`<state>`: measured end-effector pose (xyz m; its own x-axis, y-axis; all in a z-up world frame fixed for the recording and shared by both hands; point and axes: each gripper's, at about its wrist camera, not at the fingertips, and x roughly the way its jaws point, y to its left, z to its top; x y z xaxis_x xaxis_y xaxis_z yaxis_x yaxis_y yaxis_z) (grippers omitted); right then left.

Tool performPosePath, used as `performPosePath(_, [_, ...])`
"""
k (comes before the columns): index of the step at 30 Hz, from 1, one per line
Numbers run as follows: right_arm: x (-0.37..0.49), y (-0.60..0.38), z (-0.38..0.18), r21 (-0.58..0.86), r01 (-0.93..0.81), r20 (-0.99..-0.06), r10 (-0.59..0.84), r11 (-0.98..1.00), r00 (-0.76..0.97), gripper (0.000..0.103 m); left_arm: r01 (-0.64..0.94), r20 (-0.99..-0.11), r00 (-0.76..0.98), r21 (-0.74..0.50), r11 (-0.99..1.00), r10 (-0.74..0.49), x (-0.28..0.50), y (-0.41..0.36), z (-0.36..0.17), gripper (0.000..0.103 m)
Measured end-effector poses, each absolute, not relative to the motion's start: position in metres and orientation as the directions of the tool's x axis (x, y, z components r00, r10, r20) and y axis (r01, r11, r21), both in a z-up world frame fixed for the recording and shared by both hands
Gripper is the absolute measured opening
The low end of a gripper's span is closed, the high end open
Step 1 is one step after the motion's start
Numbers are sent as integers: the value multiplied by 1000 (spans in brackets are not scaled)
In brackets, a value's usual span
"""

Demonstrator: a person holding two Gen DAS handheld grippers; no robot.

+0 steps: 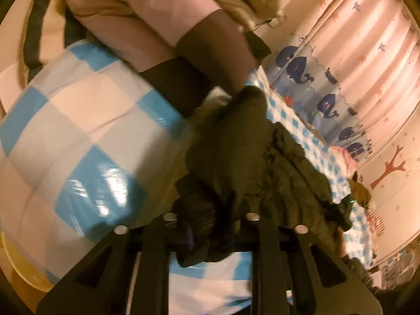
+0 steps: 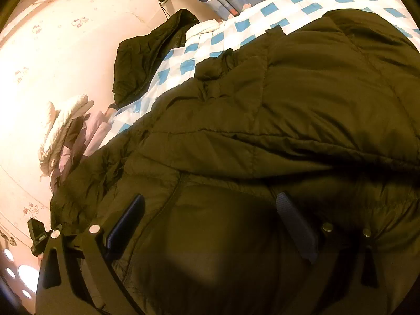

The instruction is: Fold large clothes

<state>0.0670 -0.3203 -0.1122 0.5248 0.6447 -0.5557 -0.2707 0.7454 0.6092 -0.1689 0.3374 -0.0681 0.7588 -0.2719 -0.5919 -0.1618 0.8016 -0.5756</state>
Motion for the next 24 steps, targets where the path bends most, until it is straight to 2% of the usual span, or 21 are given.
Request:
performPosePath(1, [67,-320,-112,606,-271,-558,643,748,525,96,-151,-582,761,-588,794,-286,-167,332,-65,6])
performPosePath(5, [62,-313,-99,558,-285,-571,609,780,550,96,21,-440,791,-673,739,-424,-155,291,-8,5])
performPosePath(9, [56,-300,-63,502,-366,-510,610,784,607,96,237,-308,779,-662,711,-546,-120,230,75,5])
performPosePath(12, [70,-297,-48,509,-382,-489,624,771,609,96,355,-256,738,-639,682,-624,-83,180,120,5])
performPosePath(14, [78,-309,-44,589,-378,-426,673,714,605,96,419,-256,702,-607,676,-665,-52,136,145,5])
performPosePath(18, [86,-350,-34,784,-382,-206,785,489,584,96,500,-297,605,-581,642,-739,19,43,163,5])
performPosePath(22, [91,-399,-27,879,-348,-59,798,326,600,96,528,-353,478,-616,584,-804,92,-59,128,5])
performPosePath(24, [96,-425,-30,911,-310,-23,784,273,621,96,511,-389,400,-656,555,-830,130,-113,86,5])
